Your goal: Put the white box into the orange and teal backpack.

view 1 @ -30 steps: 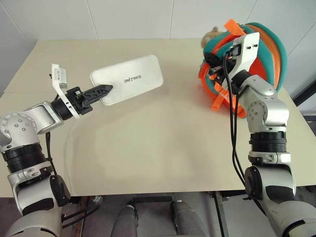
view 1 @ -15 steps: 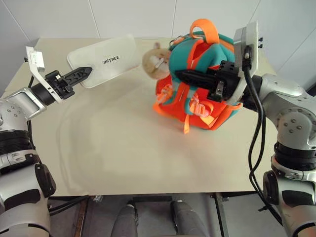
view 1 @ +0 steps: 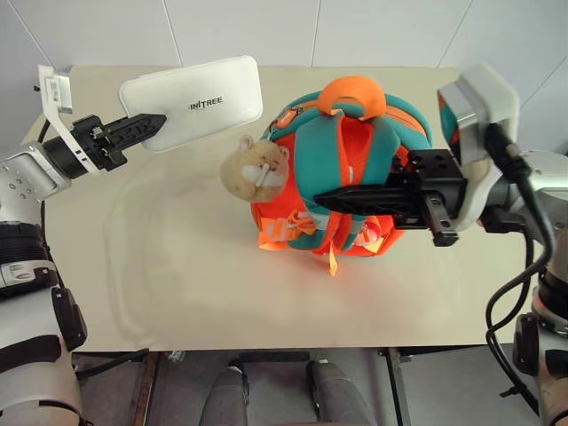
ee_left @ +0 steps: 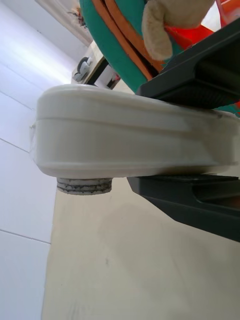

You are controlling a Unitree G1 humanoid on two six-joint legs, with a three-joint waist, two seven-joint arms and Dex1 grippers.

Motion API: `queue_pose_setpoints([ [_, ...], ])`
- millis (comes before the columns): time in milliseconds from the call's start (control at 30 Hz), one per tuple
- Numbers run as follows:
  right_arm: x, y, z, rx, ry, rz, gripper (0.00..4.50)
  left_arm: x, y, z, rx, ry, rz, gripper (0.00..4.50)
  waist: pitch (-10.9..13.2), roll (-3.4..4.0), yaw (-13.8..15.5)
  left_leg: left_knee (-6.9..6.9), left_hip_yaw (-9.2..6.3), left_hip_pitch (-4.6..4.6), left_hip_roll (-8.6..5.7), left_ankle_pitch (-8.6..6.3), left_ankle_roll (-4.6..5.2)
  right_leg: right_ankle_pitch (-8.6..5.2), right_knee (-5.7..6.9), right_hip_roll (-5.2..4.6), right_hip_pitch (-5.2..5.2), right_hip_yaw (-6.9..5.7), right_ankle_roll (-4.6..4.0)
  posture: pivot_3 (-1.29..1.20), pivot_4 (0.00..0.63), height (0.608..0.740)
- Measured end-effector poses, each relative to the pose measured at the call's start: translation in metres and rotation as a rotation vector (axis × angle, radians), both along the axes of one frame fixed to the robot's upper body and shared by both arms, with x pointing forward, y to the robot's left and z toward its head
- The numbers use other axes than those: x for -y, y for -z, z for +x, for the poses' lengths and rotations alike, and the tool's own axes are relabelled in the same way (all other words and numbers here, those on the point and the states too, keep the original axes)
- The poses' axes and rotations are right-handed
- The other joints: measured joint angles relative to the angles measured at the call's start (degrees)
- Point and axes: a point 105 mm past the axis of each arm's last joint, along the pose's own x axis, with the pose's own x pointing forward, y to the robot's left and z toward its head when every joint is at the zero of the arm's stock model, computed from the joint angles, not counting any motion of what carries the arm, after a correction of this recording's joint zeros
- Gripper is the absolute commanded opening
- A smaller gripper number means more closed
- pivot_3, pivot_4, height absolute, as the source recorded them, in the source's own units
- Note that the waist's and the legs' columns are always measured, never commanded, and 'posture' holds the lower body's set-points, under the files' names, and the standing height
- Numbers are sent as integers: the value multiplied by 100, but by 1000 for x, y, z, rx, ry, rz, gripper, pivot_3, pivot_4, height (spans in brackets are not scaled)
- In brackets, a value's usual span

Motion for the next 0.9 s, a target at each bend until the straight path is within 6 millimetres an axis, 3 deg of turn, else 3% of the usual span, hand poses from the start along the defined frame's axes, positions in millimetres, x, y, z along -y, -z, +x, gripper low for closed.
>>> queue_pose_setpoints([
  [133, 6, 5, -5, -8, -21, -42, 0, 4, -1, -4, 36, 52, 31, 1246, 0, 0, 42, 2, 0, 0, 0, 0, 1, 0, -1, 0, 0, 0, 0, 0, 150, 740],
  [333, 19, 23, 6, -8, 48, -80, 0, 5, -4, -24, 156, 148, 118, 1246, 0, 0, 86, 11, 5, -1, 0, -1, 2, 0, 5, 1, -1, 2, 0, 0, 150, 740],
  [700, 27, 35, 14, -31, 94, -91, 0, 9, -35, -71, 368, 282, 130, 1246, 0, 0, 96, 43, 4, 2, 2, -1, 3, -1, 30, 1, 4, 3, -2, 0, 150, 740],
  [900, 30, 35, 19, -28, 116, -89, 0, 13, -13, -77, 287, 326, 157, 1246, 0, -1, 92, 47, 4, 6, 3, -1, 4, -1, 31, 2, 10, 3, -3, 0, 150, 740],
])
